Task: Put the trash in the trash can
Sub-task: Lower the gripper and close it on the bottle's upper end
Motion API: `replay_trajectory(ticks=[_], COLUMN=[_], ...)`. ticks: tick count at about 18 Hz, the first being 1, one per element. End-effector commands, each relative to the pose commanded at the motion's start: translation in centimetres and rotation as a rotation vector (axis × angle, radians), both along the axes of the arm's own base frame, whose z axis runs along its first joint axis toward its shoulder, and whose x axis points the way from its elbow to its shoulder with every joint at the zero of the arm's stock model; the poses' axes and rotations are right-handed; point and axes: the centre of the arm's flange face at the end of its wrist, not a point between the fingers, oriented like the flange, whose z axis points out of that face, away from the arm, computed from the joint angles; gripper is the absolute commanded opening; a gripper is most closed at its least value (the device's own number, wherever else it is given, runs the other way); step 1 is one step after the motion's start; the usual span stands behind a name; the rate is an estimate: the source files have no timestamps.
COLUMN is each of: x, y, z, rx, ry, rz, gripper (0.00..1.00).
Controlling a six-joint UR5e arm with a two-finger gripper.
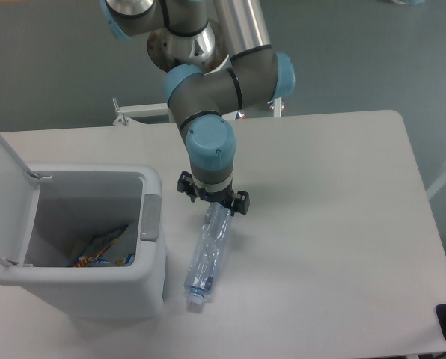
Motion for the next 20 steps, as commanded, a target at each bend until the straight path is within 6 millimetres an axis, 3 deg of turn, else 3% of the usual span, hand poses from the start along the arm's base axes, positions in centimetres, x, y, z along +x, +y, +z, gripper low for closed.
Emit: replay_trajectory(ticks=[6,12,20], x=[-0.5,-1.1,-0.5], y=[0.0,0.3,0.8], z=[0.6,-0.7,-1.9], rx=[-0.020,-0.053,-0.094], ry=[0.032,0.044,0.061], rz=[-0.003,-0.006,-0.029], gripper=[1.00,1.00,1.00])
